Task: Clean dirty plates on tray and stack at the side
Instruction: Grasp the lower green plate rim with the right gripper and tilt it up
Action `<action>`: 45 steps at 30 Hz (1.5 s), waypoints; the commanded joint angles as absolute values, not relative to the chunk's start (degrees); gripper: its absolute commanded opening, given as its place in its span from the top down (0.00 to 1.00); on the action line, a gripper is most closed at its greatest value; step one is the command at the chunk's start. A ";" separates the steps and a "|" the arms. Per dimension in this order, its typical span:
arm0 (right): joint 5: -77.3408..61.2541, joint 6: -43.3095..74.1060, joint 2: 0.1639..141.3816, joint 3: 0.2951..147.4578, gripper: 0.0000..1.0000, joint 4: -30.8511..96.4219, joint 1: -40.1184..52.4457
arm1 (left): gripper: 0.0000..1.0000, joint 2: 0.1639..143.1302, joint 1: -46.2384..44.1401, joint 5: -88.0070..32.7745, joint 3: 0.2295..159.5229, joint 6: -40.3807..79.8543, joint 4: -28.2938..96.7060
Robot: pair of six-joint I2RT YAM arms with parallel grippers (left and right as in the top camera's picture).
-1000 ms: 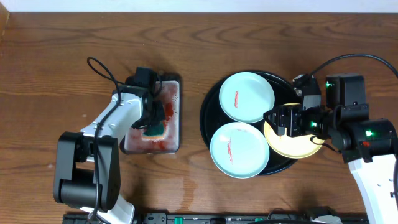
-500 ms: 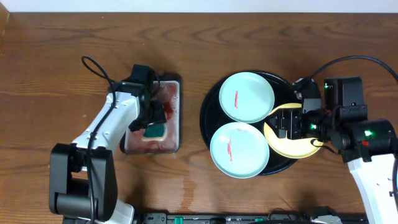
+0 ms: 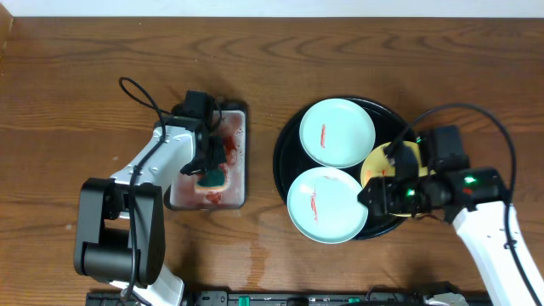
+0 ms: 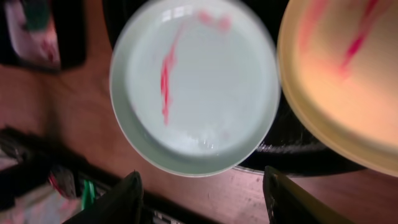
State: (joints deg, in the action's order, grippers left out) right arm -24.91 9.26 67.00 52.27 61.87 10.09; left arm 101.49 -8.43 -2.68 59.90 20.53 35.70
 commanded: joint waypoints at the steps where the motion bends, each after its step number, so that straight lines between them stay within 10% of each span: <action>1: -25.98 12.49 66.94 48.25 0.40 60.97 13.32 | 0.93 102.45 -8.45 -3.86 60.69 18.68 38.89; 6: -23.59 16.01 67.94 44.73 0.40 57.12 15.73 | 0.92 98.08 -8.45 -3.88 65.78 18.70 45.34; 11: -19.51 17.80 70.54 44.34 0.39 54.78 15.86 | 0.58 94.28 -8.51 -3.88 66.02 18.70 47.22; 19: -19.99 17.80 77.52 44.34 0.40 53.95 15.86 | 0.49 94.52 -8.49 -3.84 57.80 18.72 41.17; 22: -19.99 17.74 79.15 44.34 0.41 53.54 15.86 | 0.50 94.54 -8.49 -3.88 53.56 19.97 36.75; 27: -19.99 17.76 79.53 44.25 0.44 53.08 15.92 | 0.93 94.37 -8.40 -4.05 52.16 22.61 35.35; 39: -13.30 26.17 79.53 36.97 0.55 39.88 16.82 | 0.93 85.25 -8.47 -6.55 64.93 20.18 48.90; 45: -11.05 30.68 79.53 36.88 0.93 31.42 16.82 | 0.93 77.62 -8.45 -8.84 65.08 20.21 50.26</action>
State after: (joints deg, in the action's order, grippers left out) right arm -14.09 26.11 79.55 36.99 33.34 16.43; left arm 80.36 -8.43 -6.96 64.20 20.99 49.39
